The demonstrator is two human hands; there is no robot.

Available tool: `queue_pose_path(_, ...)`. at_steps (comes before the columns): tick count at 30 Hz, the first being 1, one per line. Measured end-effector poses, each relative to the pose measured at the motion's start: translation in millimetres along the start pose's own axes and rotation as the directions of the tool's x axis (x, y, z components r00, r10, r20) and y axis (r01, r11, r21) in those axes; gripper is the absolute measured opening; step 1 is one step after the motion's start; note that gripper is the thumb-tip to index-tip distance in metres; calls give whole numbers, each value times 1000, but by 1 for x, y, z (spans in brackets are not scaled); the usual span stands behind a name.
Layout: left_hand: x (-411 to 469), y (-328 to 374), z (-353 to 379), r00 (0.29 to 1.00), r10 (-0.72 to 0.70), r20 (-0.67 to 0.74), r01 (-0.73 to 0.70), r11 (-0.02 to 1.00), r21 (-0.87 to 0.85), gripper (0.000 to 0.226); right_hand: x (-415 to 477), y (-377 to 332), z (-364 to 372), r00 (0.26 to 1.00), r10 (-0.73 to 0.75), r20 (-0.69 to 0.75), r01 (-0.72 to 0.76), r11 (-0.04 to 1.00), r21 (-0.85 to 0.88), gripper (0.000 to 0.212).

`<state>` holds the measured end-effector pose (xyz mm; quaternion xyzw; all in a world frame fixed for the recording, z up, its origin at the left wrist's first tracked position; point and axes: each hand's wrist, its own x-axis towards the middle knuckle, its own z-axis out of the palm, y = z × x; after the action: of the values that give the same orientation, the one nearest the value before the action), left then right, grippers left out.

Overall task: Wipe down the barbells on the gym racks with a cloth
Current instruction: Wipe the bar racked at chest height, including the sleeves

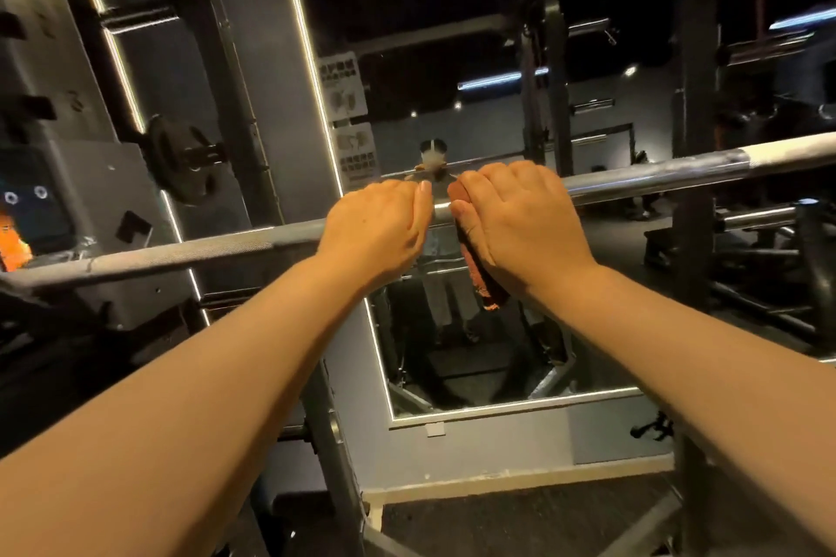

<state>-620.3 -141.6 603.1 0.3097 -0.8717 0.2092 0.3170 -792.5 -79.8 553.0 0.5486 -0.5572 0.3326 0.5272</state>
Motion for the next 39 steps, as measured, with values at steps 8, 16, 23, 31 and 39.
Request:
queue_pose_path(8, -2, -9, 6, 995, 38, -87, -39, 999, -16, 37, 0, 50, -22, 951, -85, 297, 66, 995, 76, 58)
queue_pose_path(16, -12, -10, 2, 994, 24, -102, -28, 999, -36, 33, 8, -16, -15, 933, -43, 358, 19, 997, 72, 59)
queue_pose_path(23, -43, -29, 10, 972, -39, -230, -33, 952, -303, 47, 31, -41, -18, 932, -7, 363, -53, 986, 155, 54)
queue_pose_path(31, -43, 19, 31, 919, -254, -301, 53, 837, -545, 64, 61, -31, -42, 731, -210, 650, -234, 817, 527, 58)
queue_pose_path(39, -39, 31, 61, 822, -341, -456, 133, 893, -430, 52, 80, 10, -40, 546, -219, 809, -619, 545, 566, 60)
